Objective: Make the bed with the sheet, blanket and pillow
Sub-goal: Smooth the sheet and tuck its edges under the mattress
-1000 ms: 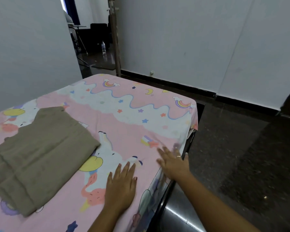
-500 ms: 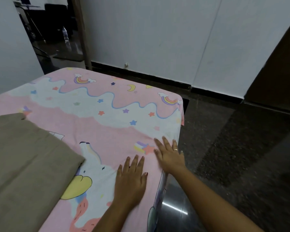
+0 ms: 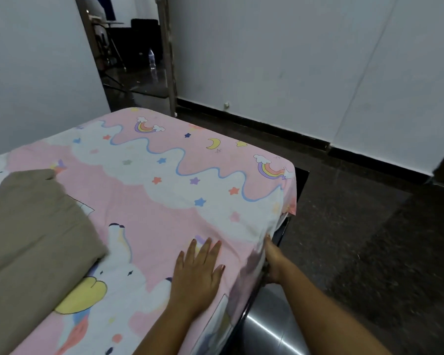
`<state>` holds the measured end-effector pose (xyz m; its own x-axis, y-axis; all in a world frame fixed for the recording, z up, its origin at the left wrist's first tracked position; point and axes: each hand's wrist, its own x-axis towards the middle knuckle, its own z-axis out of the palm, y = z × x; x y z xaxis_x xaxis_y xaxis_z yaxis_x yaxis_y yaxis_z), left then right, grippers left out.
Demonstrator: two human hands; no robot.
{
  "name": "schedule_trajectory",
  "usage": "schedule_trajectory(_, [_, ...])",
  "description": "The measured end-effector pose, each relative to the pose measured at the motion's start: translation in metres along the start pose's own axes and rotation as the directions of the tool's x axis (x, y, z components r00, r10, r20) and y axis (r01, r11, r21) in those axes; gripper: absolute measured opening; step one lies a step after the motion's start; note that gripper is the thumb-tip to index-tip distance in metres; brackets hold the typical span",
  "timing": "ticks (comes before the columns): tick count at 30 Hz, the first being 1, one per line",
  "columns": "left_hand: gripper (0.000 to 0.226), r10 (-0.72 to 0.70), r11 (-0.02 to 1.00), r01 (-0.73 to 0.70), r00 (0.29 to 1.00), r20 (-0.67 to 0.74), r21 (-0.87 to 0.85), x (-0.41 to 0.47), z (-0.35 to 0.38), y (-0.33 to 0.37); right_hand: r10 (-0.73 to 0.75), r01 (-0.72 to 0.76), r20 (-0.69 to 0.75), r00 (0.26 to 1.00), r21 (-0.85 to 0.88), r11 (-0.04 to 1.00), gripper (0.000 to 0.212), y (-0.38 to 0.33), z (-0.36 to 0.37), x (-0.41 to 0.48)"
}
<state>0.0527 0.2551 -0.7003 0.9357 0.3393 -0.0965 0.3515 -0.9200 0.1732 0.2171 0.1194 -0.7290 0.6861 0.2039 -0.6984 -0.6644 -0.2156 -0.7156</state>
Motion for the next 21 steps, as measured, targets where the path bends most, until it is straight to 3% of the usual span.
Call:
schedule_trajectory(4, [0.06, -0.024, 1.0, 0.023, 0.999, -0.049, -0.009, 0.022, 0.002, 0.019, 0.04, -0.05, 0.12, 0.992, 0.085, 0.995, 0.073, -0.019, -0.015, 0.02])
schedule_trajectory(11, [0.057, 0.04, 0.999, -0.043, 0.994, -0.104, -0.029, 0.052, 0.009, 0.023, -0.14, 0.077, 0.18, 0.974, 0.319, 0.945, 0.049, -0.053, -0.027, 0.041])
schedule_trajectory(13, [0.056, 0.072, 0.995, -0.079, 0.99, -0.118, -0.063, 0.06, 0.01, 0.023, -0.185, 0.14, 0.097, 0.978, 0.354, 0.925, 0.04, -0.061, -0.033, 0.053])
schedule_trajectory(16, [0.056, 0.148, 0.982, -0.165, 0.976, -0.158, -0.094, 0.072, 0.009, 0.029, -0.211, 0.255, -0.159, 0.965, 0.35, 0.902, 0.027, -0.079, -0.037, 0.069])
schedule_trajectory(18, [0.051, 0.21, 0.967, -0.231, 0.962, -0.175, -0.108, 0.084, 0.009, 0.031, -0.189, 0.296, -0.371, 0.909, 0.254, 0.921, 0.019, -0.089, -0.039, 0.075])
schedule_trajectory(21, [0.05, 0.275, 0.949, -0.297, 0.944, -0.184, -0.104, 0.101, 0.01, 0.037, -0.171, 0.273, -0.594, 0.787, 0.086, 0.958, 0.036, -0.084, -0.061, 0.085])
